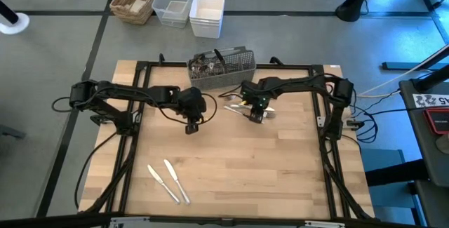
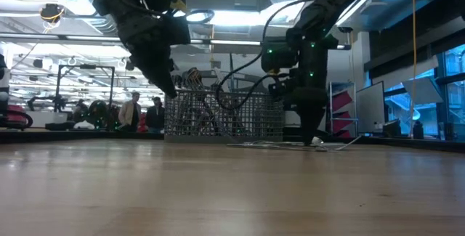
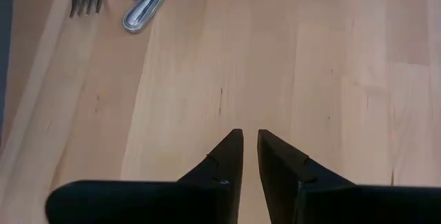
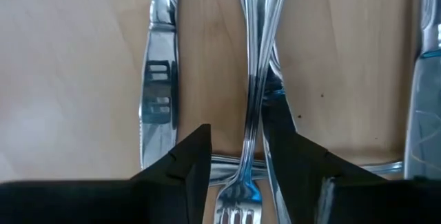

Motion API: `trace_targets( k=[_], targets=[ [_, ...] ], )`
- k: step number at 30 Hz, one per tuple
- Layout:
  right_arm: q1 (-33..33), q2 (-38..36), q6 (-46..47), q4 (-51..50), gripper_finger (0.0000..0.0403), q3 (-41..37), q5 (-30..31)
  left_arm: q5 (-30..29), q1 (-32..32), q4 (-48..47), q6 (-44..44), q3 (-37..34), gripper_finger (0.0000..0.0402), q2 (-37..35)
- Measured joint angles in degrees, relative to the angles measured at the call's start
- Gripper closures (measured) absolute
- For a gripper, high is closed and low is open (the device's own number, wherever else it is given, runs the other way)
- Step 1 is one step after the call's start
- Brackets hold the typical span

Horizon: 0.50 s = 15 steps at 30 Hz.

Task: Sort silverware
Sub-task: Put the silver fork into the silverware rack

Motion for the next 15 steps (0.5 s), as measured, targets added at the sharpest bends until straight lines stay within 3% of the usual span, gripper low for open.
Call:
trace_targets(
  k=[11,15],
  targets=[
    [0.02,0.79,0.00,1.42,0.0254,0.14,2.40,0.00,0.00,0.00,0.00,0.00,0.0362,0.00],
    [0.02,0.82,0.00,1.79,0.0275,0.12,2.58,0.00,0.00,-0.01,0.00,0.00,0.0362,0.00]
  ],
)
